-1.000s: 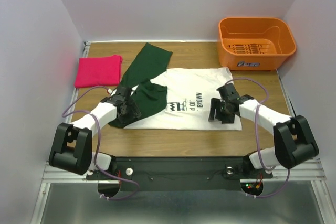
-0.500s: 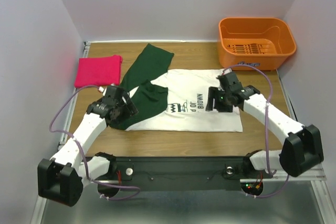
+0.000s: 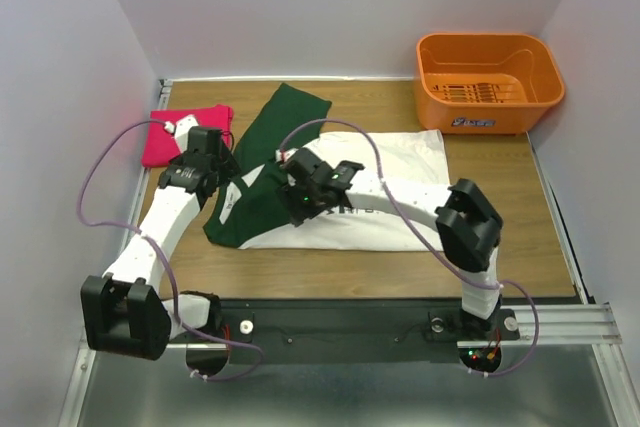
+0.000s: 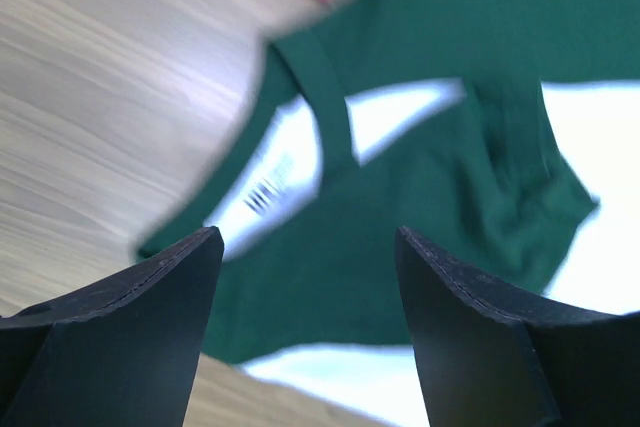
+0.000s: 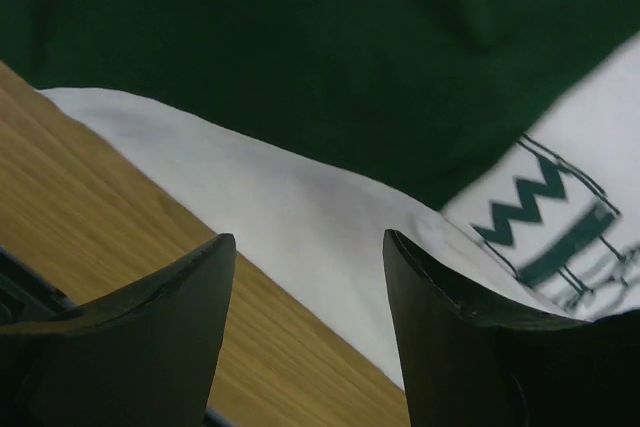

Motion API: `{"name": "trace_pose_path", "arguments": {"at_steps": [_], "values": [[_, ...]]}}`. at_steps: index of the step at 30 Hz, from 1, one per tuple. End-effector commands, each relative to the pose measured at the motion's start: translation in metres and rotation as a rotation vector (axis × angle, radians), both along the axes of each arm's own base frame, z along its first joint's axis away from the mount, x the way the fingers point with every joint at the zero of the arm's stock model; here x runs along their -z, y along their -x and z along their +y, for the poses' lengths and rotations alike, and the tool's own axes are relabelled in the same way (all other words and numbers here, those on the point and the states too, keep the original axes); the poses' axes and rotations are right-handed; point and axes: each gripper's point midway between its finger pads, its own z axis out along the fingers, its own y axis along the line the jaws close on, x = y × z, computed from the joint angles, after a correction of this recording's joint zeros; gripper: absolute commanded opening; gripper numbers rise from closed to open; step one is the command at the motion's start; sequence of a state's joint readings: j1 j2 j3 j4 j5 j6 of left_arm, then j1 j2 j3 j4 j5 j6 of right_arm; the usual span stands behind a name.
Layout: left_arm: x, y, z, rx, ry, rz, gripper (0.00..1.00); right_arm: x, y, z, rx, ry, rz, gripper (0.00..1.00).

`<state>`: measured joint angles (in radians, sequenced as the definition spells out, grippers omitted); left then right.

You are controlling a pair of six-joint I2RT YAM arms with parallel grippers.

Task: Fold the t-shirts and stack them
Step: Fold the tshirt

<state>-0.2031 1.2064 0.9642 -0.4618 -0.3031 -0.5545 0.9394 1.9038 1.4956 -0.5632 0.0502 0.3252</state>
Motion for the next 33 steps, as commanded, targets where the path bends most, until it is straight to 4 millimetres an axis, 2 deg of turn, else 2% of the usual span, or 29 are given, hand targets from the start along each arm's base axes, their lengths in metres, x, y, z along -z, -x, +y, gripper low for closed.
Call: {"name": "trace_pose_path", "arguments": {"at_steps": [1,2,3,4,5,8,12,16,20,21,22,25,26,28,31,33], "values": [[-0.033,0.001,0.058,-0.155,-0.138,-0.164,0.81,-0.016,-0.014,0.043,-0.116,0.000,-0.151,0.67],[-0.035,0.005,0.064,-0.177,-0.150,-0.183,0.81,0.002,-0.011,0.050,-0.144,0.031,-0.139,0.67],[-0.037,0.009,0.069,-0.195,-0.163,-0.202,0.81,0.005,-0.013,0.055,-0.176,0.040,-0.151,0.67],[-0.050,0.013,0.075,-0.225,-0.175,-0.264,0.81,0.004,-0.016,0.062,-0.189,0.034,-0.158,0.67],[-0.041,0.020,0.078,-0.236,-0.185,-0.261,0.81,0.015,-0.018,0.064,-0.202,0.053,-0.154,0.67],[-0.040,0.032,0.085,-0.273,-0.190,-0.342,0.82,0.028,-0.023,0.072,-0.230,0.077,-0.167,0.67],[-0.053,0.034,0.083,-0.273,-0.161,-0.421,0.82,0.036,-0.022,0.076,-0.251,0.091,-0.171,0.68],[-0.049,0.031,0.083,-0.269,-0.166,-0.401,0.82,0.053,0.001,0.074,-0.291,0.123,-0.137,0.68],[-0.046,0.027,0.081,-0.256,-0.167,-0.384,0.82,0.066,0.051,0.067,-0.325,0.122,-0.045,0.68],[-0.046,0.027,0.081,-0.253,-0.165,-0.386,0.82,0.077,0.066,0.059,-0.335,0.148,-0.018,0.68],[-0.047,0.026,0.080,-0.248,-0.164,-0.389,0.82,0.077,0.084,0.061,-0.348,0.147,-0.009,0.68],[-0.048,0.027,0.080,-0.247,-0.162,-0.394,0.82,0.087,0.119,0.055,-0.380,0.165,0.040,0.68],[-0.048,0.027,0.080,-0.248,-0.161,-0.397,0.82,0.085,0.136,0.058,-0.394,0.154,0.057,0.68],[-0.047,0.028,0.080,-0.247,-0.162,-0.395,0.82,0.084,0.156,0.058,-0.414,0.147,0.078,0.68],[-0.046,0.027,0.079,-0.243,-0.157,-0.396,0.81,0.069,0.165,0.063,-0.412,0.107,0.084,0.69],[-0.044,0.026,0.078,-0.239,-0.160,-0.389,0.82,0.053,0.157,0.067,-0.377,0.084,0.040,0.69]]}}
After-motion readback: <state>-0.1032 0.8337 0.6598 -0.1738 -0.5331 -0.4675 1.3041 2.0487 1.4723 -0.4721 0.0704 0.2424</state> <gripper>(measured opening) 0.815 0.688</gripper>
